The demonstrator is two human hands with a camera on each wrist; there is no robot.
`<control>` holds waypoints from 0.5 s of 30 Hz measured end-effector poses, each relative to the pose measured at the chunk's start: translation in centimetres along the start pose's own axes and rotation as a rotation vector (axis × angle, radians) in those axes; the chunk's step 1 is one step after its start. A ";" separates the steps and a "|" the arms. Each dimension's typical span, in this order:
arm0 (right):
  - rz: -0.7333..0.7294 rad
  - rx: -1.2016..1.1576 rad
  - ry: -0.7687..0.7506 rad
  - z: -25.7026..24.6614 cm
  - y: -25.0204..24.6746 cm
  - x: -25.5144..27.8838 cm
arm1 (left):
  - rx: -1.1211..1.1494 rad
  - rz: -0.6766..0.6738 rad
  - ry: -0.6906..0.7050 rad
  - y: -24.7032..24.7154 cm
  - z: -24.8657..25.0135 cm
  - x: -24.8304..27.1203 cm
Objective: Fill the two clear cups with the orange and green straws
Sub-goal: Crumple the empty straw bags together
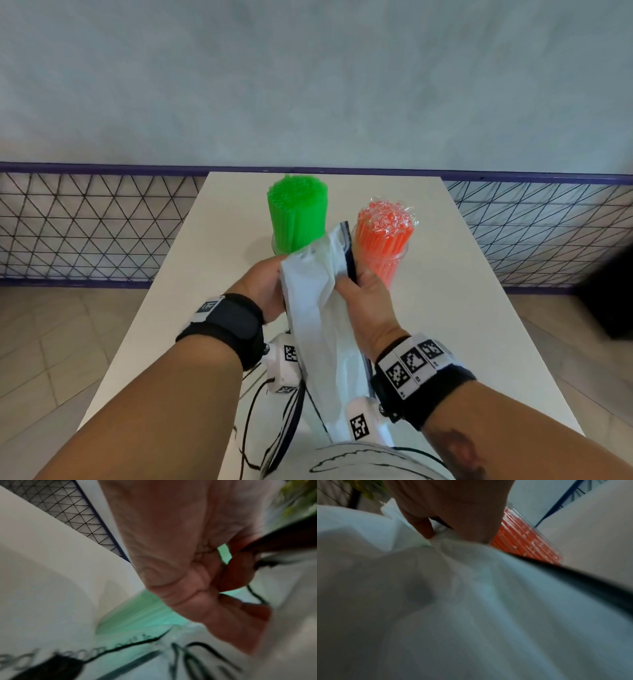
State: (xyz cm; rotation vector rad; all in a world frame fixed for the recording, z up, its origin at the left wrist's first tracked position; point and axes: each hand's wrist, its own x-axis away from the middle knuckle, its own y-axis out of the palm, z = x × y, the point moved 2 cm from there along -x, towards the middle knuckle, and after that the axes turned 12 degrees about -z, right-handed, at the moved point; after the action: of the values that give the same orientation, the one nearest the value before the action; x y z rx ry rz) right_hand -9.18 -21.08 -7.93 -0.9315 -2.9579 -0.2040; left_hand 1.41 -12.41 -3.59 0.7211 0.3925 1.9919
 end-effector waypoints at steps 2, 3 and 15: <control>-0.018 -0.032 -0.046 -1.1 -0.3 0.2 | 0.075 -0.041 0.026 -0.7 0.8 -0.1; -0.041 -0.069 -0.054 -1.6 -0.6 0.3 | 0.113 -0.058 0.040 -0.7 1.3 0.2; -0.264 -0.322 -0.061 -9.5 -1.0 0.1 | 0.207 -0.212 0.286 3.5 5.9 -0.4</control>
State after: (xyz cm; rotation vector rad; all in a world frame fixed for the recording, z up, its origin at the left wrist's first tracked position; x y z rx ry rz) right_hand -9.90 -23.07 1.39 -0.5686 -3.1555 -0.6889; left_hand 2.98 -14.59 2.75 0.4954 0.8211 1.8716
